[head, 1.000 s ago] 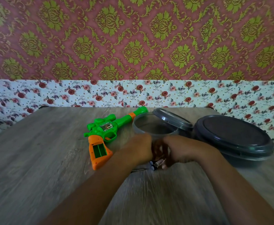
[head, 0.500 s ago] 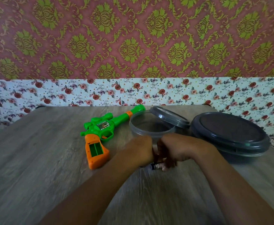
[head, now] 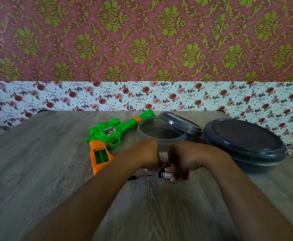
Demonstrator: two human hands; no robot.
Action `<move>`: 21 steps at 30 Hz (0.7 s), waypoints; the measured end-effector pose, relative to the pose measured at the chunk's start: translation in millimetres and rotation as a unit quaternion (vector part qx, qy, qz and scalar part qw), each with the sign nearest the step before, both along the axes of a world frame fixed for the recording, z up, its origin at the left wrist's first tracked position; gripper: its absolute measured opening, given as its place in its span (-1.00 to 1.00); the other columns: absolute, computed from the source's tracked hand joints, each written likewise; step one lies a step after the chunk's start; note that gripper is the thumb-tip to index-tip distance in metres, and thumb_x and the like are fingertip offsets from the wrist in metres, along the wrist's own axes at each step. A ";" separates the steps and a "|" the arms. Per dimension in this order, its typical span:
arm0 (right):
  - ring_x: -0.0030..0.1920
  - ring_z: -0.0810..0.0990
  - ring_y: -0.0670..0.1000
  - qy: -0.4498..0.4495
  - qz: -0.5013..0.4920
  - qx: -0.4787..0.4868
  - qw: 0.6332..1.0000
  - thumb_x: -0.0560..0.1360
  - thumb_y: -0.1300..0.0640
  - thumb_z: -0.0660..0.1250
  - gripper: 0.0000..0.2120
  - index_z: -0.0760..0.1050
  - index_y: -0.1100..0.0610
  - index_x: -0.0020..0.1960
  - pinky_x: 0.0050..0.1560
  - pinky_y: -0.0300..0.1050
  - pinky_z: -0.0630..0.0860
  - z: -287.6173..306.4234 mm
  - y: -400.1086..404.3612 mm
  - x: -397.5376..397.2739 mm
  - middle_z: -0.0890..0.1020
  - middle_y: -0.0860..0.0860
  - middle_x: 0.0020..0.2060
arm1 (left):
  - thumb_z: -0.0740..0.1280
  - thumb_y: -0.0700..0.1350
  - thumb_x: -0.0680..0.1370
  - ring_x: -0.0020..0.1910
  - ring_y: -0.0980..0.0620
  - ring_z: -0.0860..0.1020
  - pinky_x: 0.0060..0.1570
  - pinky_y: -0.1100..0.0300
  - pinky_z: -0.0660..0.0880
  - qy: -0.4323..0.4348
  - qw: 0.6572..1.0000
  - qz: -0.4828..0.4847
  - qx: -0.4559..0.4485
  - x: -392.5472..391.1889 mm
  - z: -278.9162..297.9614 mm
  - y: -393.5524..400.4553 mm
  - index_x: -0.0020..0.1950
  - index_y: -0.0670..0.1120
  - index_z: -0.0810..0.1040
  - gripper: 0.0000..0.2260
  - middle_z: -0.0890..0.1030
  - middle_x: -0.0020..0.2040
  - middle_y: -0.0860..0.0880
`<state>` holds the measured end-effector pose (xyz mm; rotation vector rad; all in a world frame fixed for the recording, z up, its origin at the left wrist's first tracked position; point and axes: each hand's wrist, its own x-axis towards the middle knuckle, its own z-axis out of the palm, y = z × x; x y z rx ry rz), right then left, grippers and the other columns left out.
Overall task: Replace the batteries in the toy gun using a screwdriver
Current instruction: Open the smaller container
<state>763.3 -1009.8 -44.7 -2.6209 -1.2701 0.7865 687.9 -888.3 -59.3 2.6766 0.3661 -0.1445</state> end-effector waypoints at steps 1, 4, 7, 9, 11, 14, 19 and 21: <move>-0.37 0.64 -0.08 0.000 -0.002 0.011 1.000 0.30 0.14 0.53 -0.75 0.45 0.05 -0.20 -0.34 -0.20 0.51 -0.6 0.2 -0.1 0.63 -0.01 -0.34 | 0.37 -0.16 0.50 -0.31 0.03 0.59 -0.20 0.19 0.52 -0.006 1.000 0.003 0.020 -0.9 2.4 2.3 -0.25 -0.10 0.54 -0.87 0.61 -0.29 -0.07; -0.40 0.63 -0.02 -0.018 -0.015 0.041 0.999 0.35 0.22 0.48 -0.81 0.46 0.13 -0.16 -0.39 -0.20 0.55 -3.7 1.6 0.6 0.62 0.09 -0.32 | 0.37 -0.20 0.49 -0.09 -0.09 0.61 -0.09 0.08 0.52 -0.042 0.994 0.024 0.093 -3.0 8.9 8.9 -0.17 -0.13 0.53 -0.94 0.61 -0.13 -0.14; -0.36 0.65 0.01 -0.076 -0.011 0.021 0.997 0.35 0.18 0.49 -0.80 0.45 0.11 -0.23 -0.28 -0.11 0.60 -8.4 7.4 0.5 0.63 0.07 -0.35 | 0.39 -0.20 0.48 -0.06 -0.08 0.60 -0.03 0.06 0.54 -0.103 0.989 0.042 0.100 -4.4 22.1 13.1 -0.09 -0.21 0.57 -0.92 0.61 -0.10 -0.13; -0.36 0.65 0.01 -0.093 -0.009 0.019 0.995 0.35 0.19 0.48 -0.77 0.41 0.09 -0.29 -0.26 -0.10 0.61 -10.6 11.3 0.8 0.61 0.06 -0.39 | 0.39 -0.20 0.49 -0.12 -0.01 0.59 -0.07 0.12 0.52 -0.168 0.982 0.059 0.069 -2.3 29.7 14.3 -0.07 -0.21 0.63 -0.91 0.64 -0.09 -0.11; -0.41 0.62 -0.02 -0.091 -0.012 0.027 0.995 0.37 0.22 0.46 -0.68 0.32 0.06 -0.35 -0.28 -0.13 0.60 -10.8 12.5 -0.2 0.58 0.04 -0.44 | 0.40 -0.20 0.49 -0.20 0.09 0.54 -0.14 0.26 0.45 -0.250 0.964 0.082 0.027 1.0 31.0 12.5 -0.12 -0.14 0.63 -0.97 0.63 -0.15 -0.04; -0.41 0.61 -0.01 -0.098 0.005 0.038 0.994 0.38 0.22 0.45 -0.68 0.33 0.07 -0.38 -0.27 -0.14 0.57 -7.4 9.8 -2.9 0.55 0.01 -0.48 | 0.33 -0.24 0.52 -0.10 0.05 0.56 -0.03 0.18 0.51 -0.313 0.945 0.091 0.031 7.4 16.7 8.9 -0.03 -0.11 0.60 -0.91 0.63 -0.05 -0.05; -0.36 0.65 -0.01 -0.047 0.009 0.124 0.991 0.41 0.24 0.42 -0.96 0.59 0.16 -0.21 -0.23 -0.13 0.60 13.3 -2.6 1.6 0.66 0.08 -0.34 | 0.26 -0.25 0.55 0.00 -0.05 0.53 0.03 0.04 0.50 -0.302 0.947 0.064 0.086 13.1 -8.0 10.8 0.06 -0.15 0.53 -0.87 0.56 0.06 -0.11; -0.37 0.62 -0.05 -0.059 -0.008 0.176 0.983 0.39 0.20 0.45 -0.95 0.58 0.16 -0.21 -0.25 -0.14 0.58 18.5 -8.2 8.0 0.66 0.08 -0.32 | 0.25 -0.20 0.57 -0.02 -0.05 0.53 0.02 0.03 0.50 -0.292 0.950 0.065 0.091 12.4 -9.9 13.5 0.05 -0.15 0.53 -0.89 0.55 0.04 -0.11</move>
